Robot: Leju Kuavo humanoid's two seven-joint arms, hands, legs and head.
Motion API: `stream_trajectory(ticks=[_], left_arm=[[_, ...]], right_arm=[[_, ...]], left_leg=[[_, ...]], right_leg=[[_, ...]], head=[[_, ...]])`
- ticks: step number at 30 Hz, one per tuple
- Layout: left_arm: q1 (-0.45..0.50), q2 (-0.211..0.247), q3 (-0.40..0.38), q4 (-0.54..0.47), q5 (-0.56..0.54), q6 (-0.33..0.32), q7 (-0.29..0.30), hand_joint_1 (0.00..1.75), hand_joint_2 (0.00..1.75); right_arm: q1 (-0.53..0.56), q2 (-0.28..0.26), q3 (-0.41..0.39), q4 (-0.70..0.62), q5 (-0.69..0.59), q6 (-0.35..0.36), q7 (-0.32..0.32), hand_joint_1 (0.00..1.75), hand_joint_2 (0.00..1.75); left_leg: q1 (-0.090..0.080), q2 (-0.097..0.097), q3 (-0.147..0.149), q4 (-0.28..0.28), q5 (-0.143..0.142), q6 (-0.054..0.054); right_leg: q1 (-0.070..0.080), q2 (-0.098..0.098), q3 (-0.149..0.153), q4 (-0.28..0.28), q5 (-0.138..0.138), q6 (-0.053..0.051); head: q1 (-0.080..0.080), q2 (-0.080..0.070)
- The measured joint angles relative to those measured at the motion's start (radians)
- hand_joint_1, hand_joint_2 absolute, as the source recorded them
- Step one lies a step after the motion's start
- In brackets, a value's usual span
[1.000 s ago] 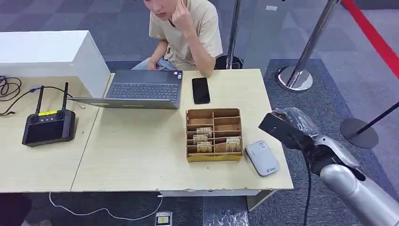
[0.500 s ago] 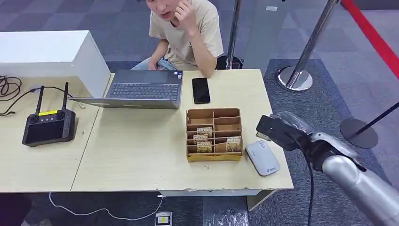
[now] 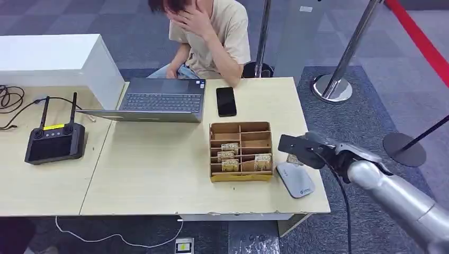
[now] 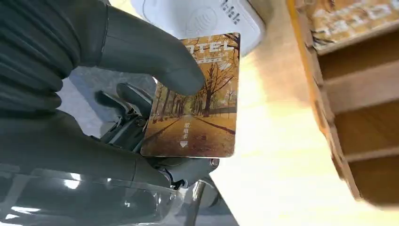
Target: Pass the card to the sensor for recognition and then transmit it.
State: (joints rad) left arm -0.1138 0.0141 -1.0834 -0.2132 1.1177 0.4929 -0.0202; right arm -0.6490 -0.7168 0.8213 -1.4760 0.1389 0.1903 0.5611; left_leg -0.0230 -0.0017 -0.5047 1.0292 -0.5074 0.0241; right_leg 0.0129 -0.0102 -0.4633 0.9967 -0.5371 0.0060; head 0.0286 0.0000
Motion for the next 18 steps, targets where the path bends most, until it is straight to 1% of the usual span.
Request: stream_trajectory(ticks=[6, 10, 18], left_arm=[[0.000, -0.002, 0.000, 0.000, 0.000, -0.003, 0.000, 0.00, 0.00], [0.000, -0.002, 0.000, 0.000, -0.002, -0.006, -0.003, 0.00, 0.00], [0.000, -0.002, 0.000, 0.000, -0.003, -0.008, -0.003, 0.00, 0.00]], right_arm=[[-0.032, 0.025, 0.058, 0.085, 0.008, 0.015, 0.000, 1.75, 1.75], [-0.037, 0.042, 0.088, 0.147, -0.015, 0.008, -0.029, 1.75, 1.75], [-0.038, 0.071, 0.126, 0.240, -0.037, -0.010, -0.066, 1.75, 1.75]], left_leg=[[0.000, 0.000, 0.000, 0.000, 0.000, 0.000], [0.000, 0.000, 0.000, 0.000, 0.000, 0.000], [0.000, 0.000, 0.000, 0.000, 0.000, 0.000]], right_leg=[[0.000, 0.000, 0.000, 0.000, 0.000, 0.000], [0.000, 0.000, 0.000, 0.000, 0.000, 0.000], [0.000, 0.000, 0.000, 0.000, 0.000, 0.000]], head=[[0.000, 0.000], [0.000, 0.000], [0.000, 0.000]])
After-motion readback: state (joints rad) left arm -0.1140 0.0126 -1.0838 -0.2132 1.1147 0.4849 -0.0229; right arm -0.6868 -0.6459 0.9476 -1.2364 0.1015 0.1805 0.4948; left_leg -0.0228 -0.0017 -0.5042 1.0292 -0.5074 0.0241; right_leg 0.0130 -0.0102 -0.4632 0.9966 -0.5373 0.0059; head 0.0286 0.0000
